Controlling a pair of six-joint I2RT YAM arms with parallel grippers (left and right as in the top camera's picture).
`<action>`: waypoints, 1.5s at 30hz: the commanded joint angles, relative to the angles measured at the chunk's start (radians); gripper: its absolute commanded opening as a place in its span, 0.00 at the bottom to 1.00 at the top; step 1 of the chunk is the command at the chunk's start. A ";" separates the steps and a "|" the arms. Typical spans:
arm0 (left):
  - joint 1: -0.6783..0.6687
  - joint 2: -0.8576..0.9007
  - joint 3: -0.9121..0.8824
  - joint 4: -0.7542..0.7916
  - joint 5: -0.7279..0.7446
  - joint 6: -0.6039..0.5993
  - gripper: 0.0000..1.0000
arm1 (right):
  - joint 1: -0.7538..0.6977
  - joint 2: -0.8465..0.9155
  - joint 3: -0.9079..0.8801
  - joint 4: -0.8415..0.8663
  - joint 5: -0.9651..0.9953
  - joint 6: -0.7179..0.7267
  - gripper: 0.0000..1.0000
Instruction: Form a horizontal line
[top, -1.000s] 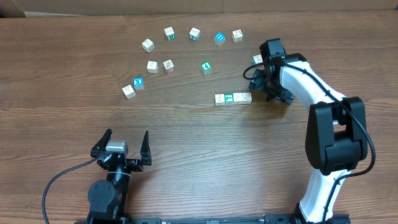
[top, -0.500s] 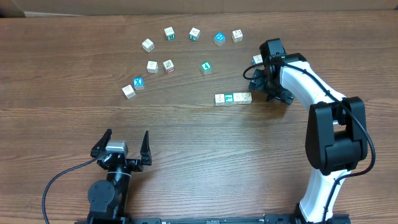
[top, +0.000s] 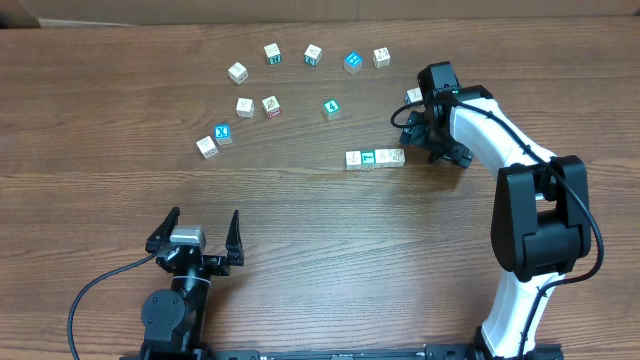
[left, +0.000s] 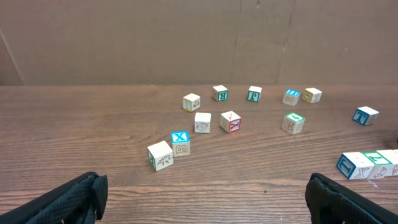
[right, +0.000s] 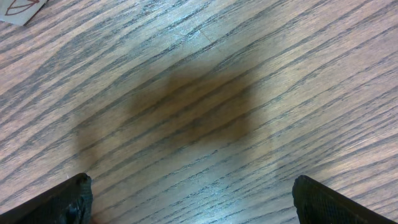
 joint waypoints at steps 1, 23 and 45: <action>-0.006 -0.009 -0.004 0.003 -0.006 0.019 1.00 | -0.002 0.006 -0.004 0.004 0.014 -0.001 1.00; -0.006 -0.009 -0.004 0.003 -0.006 0.019 0.99 | -0.002 0.006 -0.004 0.004 0.014 -0.001 1.00; -0.006 -0.009 -0.004 0.003 -0.006 0.019 1.00 | -0.002 -0.414 -0.004 0.003 0.014 -0.001 1.00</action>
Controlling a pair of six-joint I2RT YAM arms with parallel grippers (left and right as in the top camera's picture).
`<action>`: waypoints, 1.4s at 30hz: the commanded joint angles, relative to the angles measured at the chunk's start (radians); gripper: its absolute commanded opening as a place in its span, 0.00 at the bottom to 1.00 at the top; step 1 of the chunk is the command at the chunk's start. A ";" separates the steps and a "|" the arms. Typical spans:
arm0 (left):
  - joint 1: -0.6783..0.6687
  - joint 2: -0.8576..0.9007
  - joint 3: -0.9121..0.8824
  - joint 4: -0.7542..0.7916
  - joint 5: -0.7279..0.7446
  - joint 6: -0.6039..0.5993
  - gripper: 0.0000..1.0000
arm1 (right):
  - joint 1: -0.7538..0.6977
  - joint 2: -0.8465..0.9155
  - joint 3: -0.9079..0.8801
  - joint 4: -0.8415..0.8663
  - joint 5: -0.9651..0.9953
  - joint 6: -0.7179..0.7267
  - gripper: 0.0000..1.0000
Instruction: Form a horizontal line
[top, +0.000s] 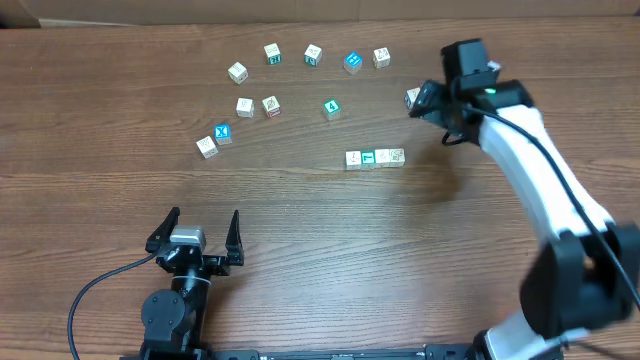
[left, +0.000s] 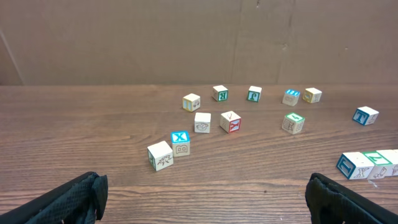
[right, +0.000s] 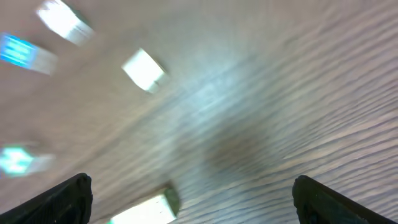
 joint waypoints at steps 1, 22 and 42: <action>-0.006 -0.009 -0.004 0.003 -0.006 0.019 1.00 | -0.002 -0.113 0.001 0.003 0.014 0.000 1.00; -0.006 -0.009 -0.004 0.003 -0.006 0.019 1.00 | -0.002 -0.450 0.001 -0.008 0.014 0.000 1.00; -0.006 -0.009 -0.004 0.003 -0.006 0.019 1.00 | -0.002 -0.497 0.001 -0.013 0.014 0.000 1.00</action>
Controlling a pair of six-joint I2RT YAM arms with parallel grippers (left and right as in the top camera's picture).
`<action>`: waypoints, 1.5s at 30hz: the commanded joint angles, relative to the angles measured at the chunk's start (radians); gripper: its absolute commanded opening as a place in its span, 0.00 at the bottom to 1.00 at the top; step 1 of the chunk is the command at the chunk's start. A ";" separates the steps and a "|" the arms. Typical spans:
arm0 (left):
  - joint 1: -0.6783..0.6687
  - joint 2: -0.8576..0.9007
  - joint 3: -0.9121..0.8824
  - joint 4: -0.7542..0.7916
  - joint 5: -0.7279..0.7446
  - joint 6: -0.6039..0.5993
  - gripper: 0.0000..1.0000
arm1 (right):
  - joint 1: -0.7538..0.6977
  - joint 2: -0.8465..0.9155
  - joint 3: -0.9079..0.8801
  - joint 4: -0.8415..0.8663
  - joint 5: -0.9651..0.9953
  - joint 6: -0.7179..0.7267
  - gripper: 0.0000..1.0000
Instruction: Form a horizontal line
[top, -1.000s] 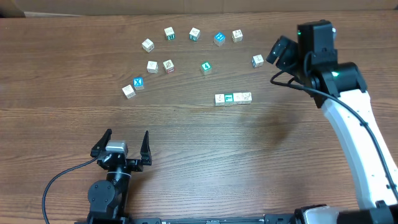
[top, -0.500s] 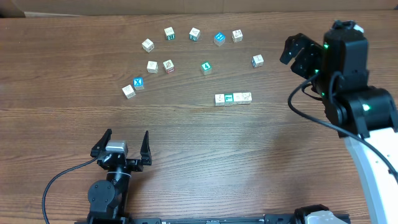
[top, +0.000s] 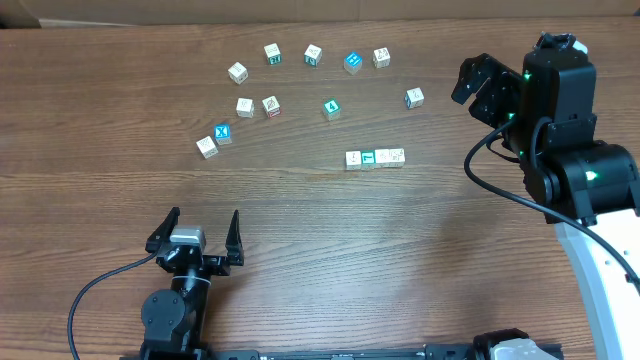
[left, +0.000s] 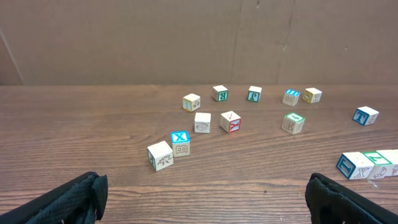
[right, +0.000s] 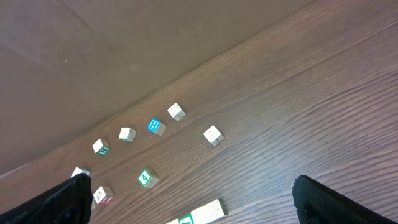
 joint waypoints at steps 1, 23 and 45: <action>-0.006 -0.009 -0.003 0.003 -0.006 0.019 0.99 | -0.002 -0.041 0.000 0.000 0.014 -0.001 1.00; -0.006 -0.009 -0.004 0.003 -0.006 0.019 0.99 | -0.002 -0.066 -0.053 0.001 0.014 -0.001 1.00; -0.006 -0.009 -0.004 0.003 -0.006 0.019 0.99 | -0.002 -0.163 -0.436 0.000 0.014 -0.001 1.00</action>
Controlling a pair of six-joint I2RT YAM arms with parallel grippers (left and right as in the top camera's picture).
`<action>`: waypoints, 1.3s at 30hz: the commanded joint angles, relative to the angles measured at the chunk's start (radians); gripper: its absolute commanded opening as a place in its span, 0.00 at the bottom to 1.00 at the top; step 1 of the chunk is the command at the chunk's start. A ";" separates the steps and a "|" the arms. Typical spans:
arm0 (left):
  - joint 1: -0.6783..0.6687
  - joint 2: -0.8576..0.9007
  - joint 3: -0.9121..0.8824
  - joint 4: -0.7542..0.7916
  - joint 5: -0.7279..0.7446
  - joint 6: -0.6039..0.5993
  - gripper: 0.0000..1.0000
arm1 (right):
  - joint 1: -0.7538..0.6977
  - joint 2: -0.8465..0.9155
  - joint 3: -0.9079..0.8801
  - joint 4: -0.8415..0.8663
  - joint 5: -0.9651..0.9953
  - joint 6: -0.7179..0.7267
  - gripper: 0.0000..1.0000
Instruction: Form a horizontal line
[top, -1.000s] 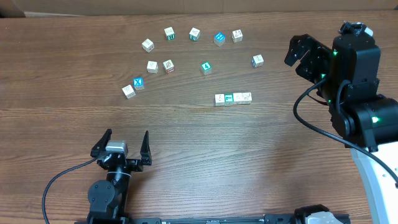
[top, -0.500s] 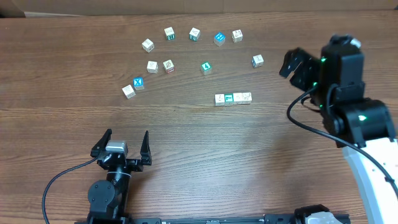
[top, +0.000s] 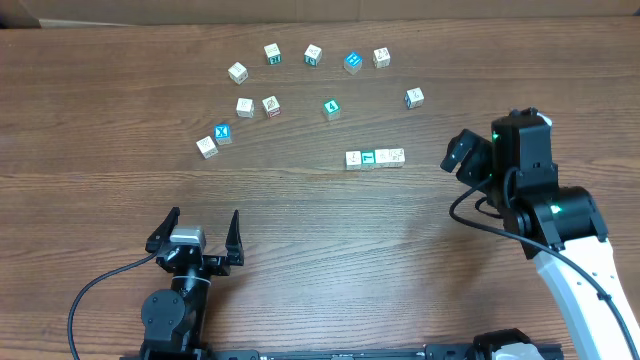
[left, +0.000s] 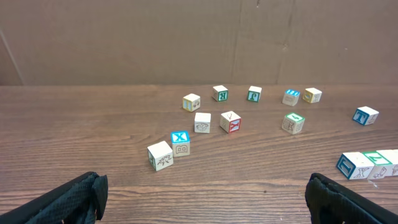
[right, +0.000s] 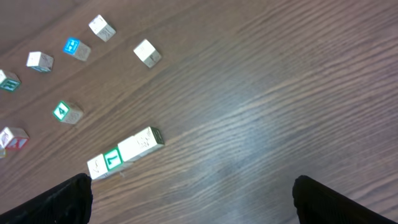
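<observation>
A short row of small lettered wooden blocks (top: 375, 158) lies side by side mid-table, also seen as the row (right: 124, 153) in the right wrist view. Other loose blocks are scattered behind it: one (top: 414, 97) at the right, a green-faced one (top: 331, 108), and several in an arc at the back (top: 312, 54). My right gripper (top: 462, 158) hangs open above the table, to the right of the row, with nothing between its fingers. My left gripper (top: 197, 232) rests open near the front edge, far from the blocks, fingers (left: 68, 199) wide apart.
Brown cardboard wall (left: 199, 37) stands behind the table. A blue X block (top: 222, 132) and a plain one (top: 206, 146) sit at the left of the scatter. My right arm's white body (top: 580, 270) rises at the front right.
My right gripper has come down and toward the front, from high at the back right to just right of the row. The blocks and the left arm have not moved.
My right gripper was low and open on the table at the row's right end. Then it stood raised near the lone right-hand block, then high at the back right, and now it hangs right of the row. No block has shifted; the left arm stayed parked.
</observation>
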 joint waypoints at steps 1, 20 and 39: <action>-0.006 -0.009 -0.003 0.003 -0.006 0.019 1.00 | -0.002 -0.020 -0.030 0.006 0.014 -0.001 1.00; -0.006 -0.009 -0.004 0.003 -0.006 0.019 1.00 | -0.002 -0.018 -0.038 0.026 0.013 0.000 1.00; -0.006 -0.009 -0.004 0.003 -0.006 0.019 1.00 | -0.002 -0.018 -0.067 0.014 0.013 0.000 1.00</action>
